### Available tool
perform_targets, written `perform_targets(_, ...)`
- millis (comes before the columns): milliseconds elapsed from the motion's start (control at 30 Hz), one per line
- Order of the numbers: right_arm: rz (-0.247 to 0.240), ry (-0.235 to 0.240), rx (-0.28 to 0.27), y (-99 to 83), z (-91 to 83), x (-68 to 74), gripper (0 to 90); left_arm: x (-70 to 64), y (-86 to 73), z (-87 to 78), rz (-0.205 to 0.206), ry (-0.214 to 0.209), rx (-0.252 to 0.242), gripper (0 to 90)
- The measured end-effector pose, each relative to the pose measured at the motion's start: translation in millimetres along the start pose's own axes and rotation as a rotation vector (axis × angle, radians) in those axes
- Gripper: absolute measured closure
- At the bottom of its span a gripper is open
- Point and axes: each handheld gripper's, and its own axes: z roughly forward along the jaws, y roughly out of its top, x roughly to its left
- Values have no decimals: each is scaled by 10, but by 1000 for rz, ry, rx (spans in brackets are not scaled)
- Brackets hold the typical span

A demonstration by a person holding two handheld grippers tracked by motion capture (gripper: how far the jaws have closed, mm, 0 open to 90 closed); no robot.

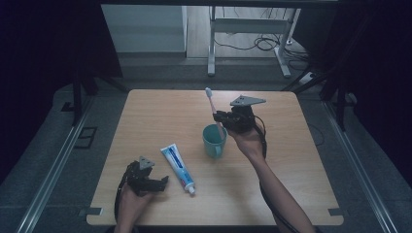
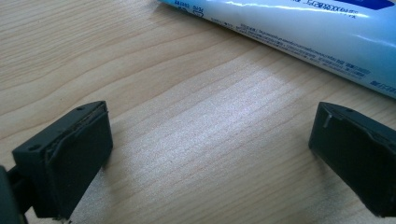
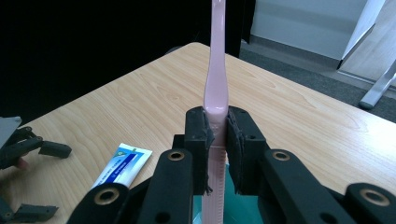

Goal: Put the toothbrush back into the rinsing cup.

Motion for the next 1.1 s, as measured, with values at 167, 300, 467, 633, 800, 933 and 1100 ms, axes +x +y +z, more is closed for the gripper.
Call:
perform_targets(167,-5,-4,13,-72,106,17,791,0,0,0,0,0,0,0)
perform_targets(300,-3,-7,23,-142,164,9,791,-1,0,0,-1,-1,-1,0)
perform_targets(467,-3,-9,32,-227,226,5,791,0,0,0,0,-1,0,0)
perform_targets(633,-2,-15,45,-316,278,-6,791,0,0,0,0,-1,-1,0)
perform_targets(800,8,-19,60,-403,318,-31,791,0,0,0,0,-1,-1,0)
perform_targets(933,15,-20,76,-467,347,-42,791,0,0,0,0,-1,0,0)
perform_targets(1100,22,-17,95,-526,394,-31,791,-1,0,0,0,-1,-1,0)
